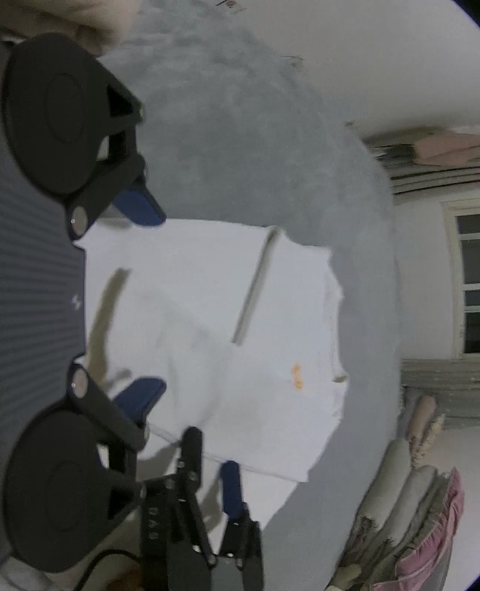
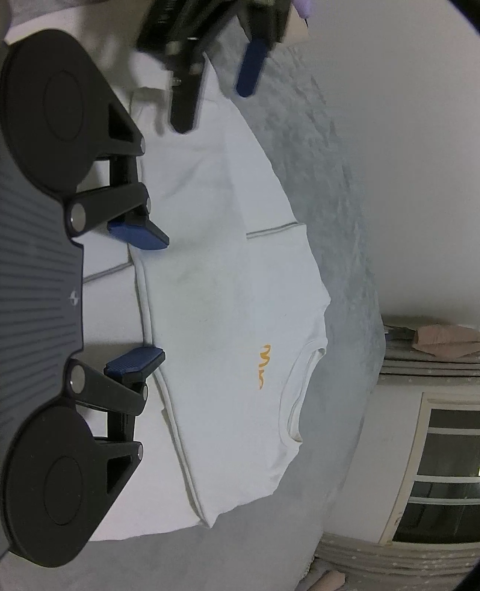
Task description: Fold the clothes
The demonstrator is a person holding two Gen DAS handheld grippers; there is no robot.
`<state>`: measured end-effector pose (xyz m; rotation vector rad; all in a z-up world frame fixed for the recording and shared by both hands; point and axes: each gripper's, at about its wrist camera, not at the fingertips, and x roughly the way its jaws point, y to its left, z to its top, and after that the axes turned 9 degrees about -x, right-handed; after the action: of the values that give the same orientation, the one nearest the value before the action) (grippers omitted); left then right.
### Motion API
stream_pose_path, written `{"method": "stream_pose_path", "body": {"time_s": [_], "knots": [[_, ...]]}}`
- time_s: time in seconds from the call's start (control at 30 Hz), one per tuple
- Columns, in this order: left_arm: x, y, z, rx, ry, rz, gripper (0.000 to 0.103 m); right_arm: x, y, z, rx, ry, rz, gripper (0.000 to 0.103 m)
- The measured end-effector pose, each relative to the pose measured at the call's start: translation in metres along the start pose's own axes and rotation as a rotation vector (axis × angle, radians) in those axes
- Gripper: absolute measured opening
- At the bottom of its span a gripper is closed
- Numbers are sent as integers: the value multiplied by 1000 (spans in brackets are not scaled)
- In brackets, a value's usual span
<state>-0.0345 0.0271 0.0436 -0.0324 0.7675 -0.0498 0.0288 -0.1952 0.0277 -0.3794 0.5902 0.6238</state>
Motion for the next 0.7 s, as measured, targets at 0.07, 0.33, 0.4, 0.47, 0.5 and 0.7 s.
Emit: {"method": "stream_pose_path", "body": {"time_s": [0.07, 0.33, 0.4, 0.47, 0.5, 0.7], "knots": [[4, -2, -1, -7, 14, -6, 75, 1, 0, 0, 9, -1, 3, 58], [14, -19, -15, 55, 43, 22, 71, -1, -2, -1, 20, -1, 10, 58], [15, -18, -16, 47, 59, 20, 71, -1, -6, 0, 20, 5, 26, 59], [15, -19, -15, 56, 63, 23, 71, -2, -15, 1, 11, 20, 59, 59], [15, -20, -15, 59, 66, 25, 71, -3, -22, 2, 8, 32, 75, 60], [14, -18, -13, 39, 82, 17, 71, -21, -114, -16, 262, 73, -92, 59]]}}
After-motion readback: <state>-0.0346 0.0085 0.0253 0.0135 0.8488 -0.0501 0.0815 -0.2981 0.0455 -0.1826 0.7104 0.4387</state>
